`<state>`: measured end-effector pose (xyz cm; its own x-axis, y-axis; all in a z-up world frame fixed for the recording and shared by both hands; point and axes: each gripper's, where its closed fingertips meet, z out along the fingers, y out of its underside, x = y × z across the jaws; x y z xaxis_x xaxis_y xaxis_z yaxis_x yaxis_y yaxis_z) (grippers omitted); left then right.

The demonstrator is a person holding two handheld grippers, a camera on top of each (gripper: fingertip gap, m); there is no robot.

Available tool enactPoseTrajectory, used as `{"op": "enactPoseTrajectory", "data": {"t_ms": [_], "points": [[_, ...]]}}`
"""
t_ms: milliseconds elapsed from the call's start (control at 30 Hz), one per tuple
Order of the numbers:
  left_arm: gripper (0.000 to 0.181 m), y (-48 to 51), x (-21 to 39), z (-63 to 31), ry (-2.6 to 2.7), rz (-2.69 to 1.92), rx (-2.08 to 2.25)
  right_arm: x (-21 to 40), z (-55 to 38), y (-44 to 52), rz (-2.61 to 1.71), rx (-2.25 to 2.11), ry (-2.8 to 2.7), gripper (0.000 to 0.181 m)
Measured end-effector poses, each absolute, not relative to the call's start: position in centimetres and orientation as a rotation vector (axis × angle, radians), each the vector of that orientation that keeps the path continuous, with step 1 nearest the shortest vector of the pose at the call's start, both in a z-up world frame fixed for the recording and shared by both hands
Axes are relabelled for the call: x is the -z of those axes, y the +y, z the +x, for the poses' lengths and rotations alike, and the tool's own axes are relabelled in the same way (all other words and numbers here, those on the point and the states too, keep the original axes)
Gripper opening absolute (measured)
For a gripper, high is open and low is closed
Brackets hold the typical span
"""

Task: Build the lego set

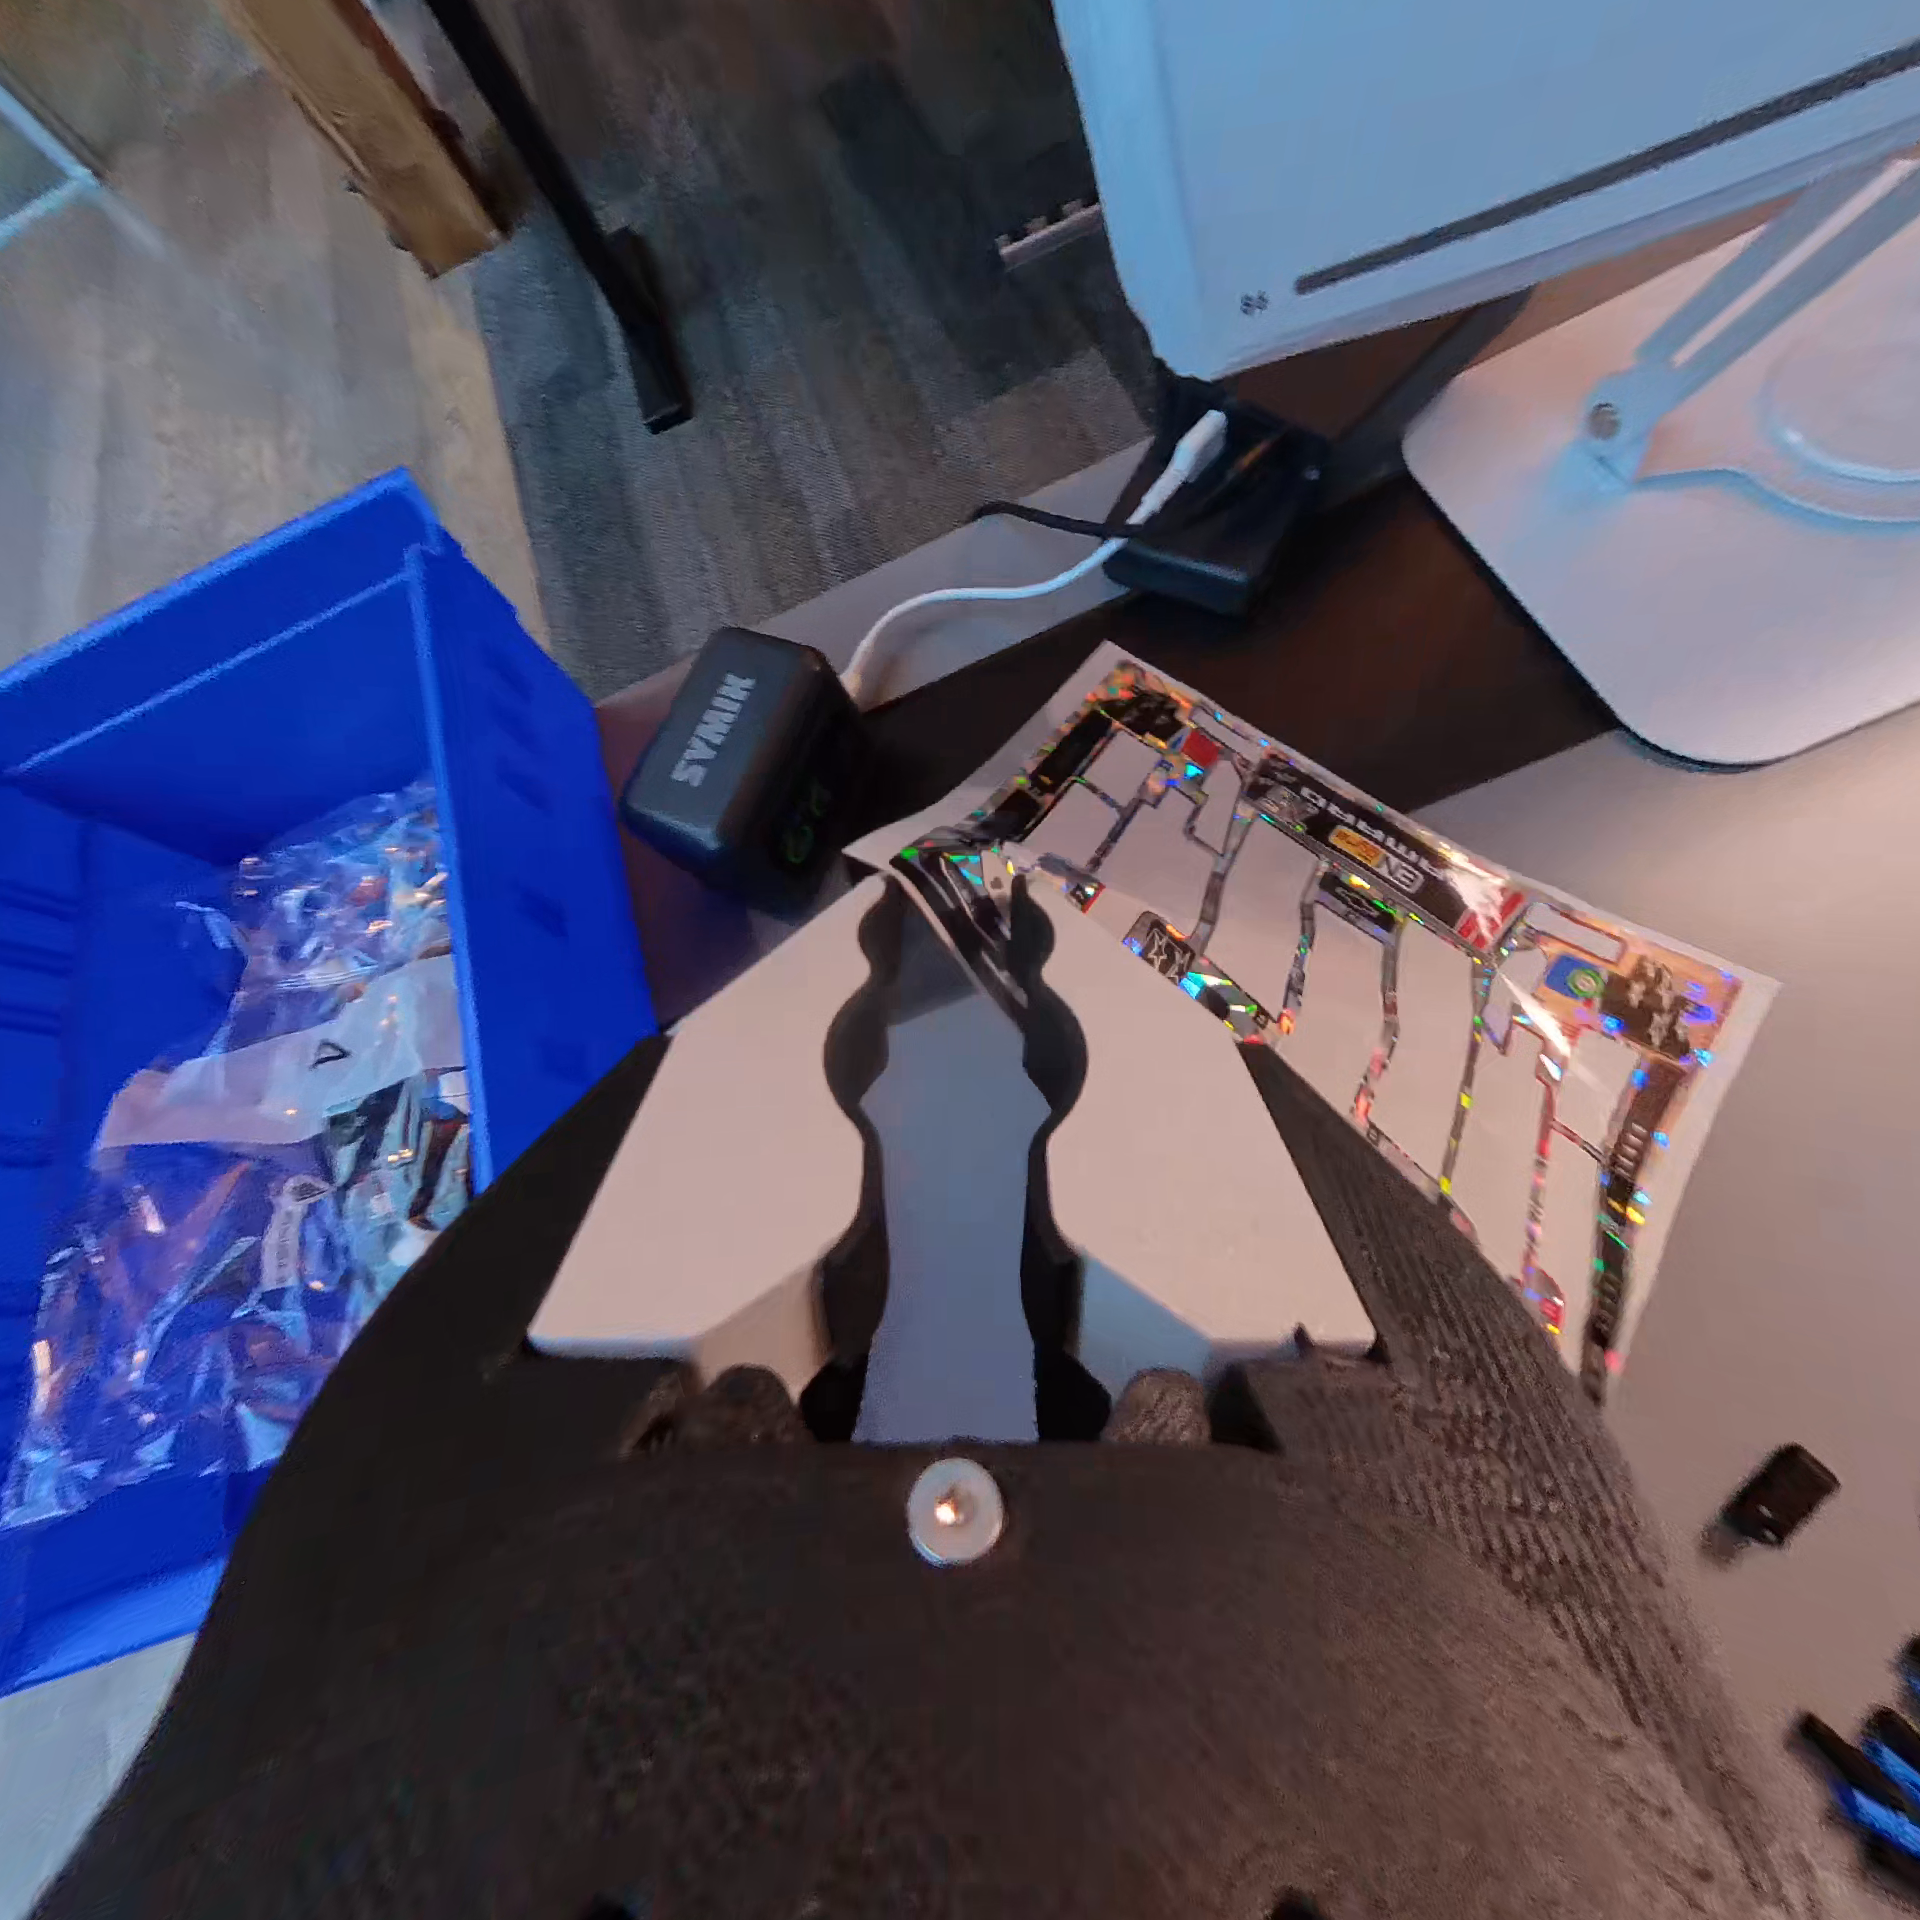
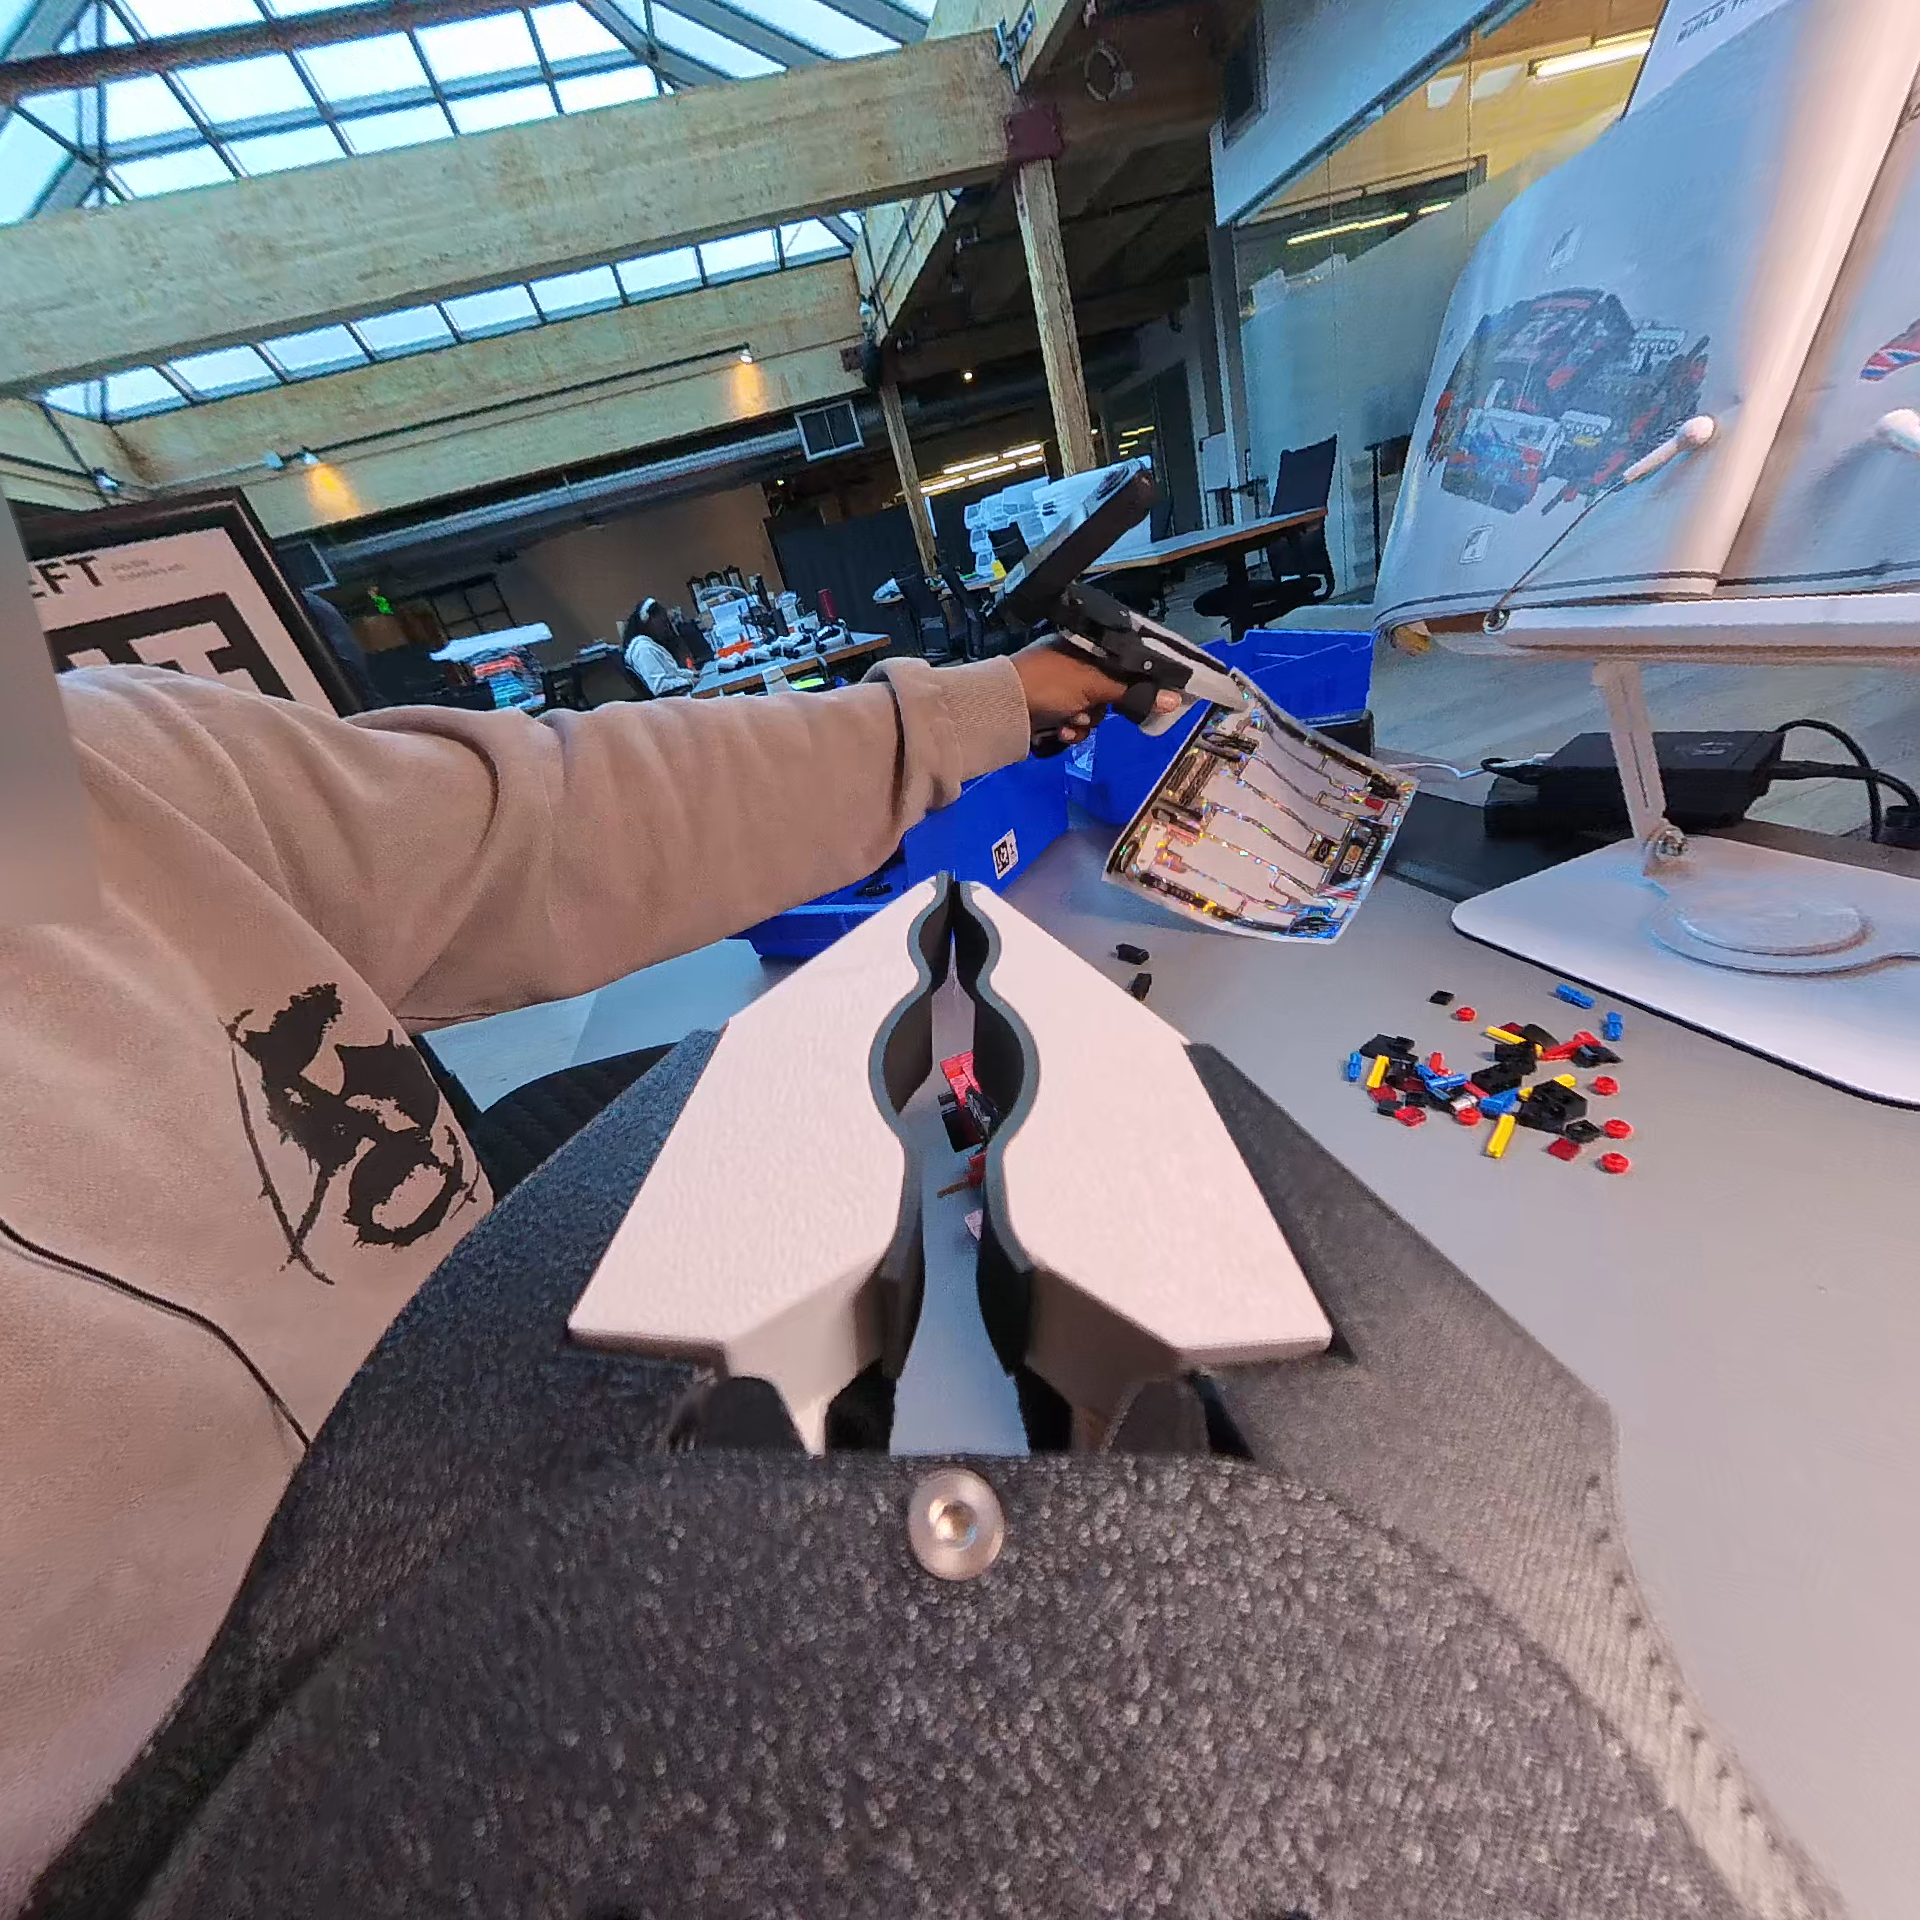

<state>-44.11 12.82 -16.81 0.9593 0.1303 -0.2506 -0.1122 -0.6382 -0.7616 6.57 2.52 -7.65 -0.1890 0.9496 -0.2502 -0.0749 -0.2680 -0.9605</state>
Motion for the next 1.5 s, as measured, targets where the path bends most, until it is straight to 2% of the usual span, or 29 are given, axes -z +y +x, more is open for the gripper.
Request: {"op": "enactPoseTrajectory", "data": {"t_ms": [33,200,333,567,733,933,1500], "points": [[0.022,12.8,16.0,-44.7,-0.033,-2.196,-0.419,7.8,6.5,2.5,-1.237,-1.582,-1.13,0.0],[0.042,12.2,9.2,-42.7,-0.105,-1.937,-0.462,8.2,6.1,2.3,-1.244,-1.58,-1.144,0.0],[0.043,11.2,6.7,-34.2,0.046,-1.885,-0.213,8.5,5.7,2.3,-1.26,-1.581,-1.135,0.0],[0.024,3.2,10.6,-10.7,0.527,-1.825,0.417,8.9,4.9,2.6,-1.285,-1.533,-1.082,0.0],[0.015,-2.3,13.5,-1.4,0.486,-1.756,0.821,9.8,4.4,3.5,-1.298,-1.391,-1.051,0.0],[0.022,-2.8,13.7,0.8,0.137,-1.638,1.253,10.9,3.0,2.7,-1.232,-1.19,-1.11,0.0],[0.03,-1.9,14.5,-0.5,-0.013,-1.555,1.293,14.9,-0.6,-1.0,-1.11,-0.808,-1.29,0.0]]}}
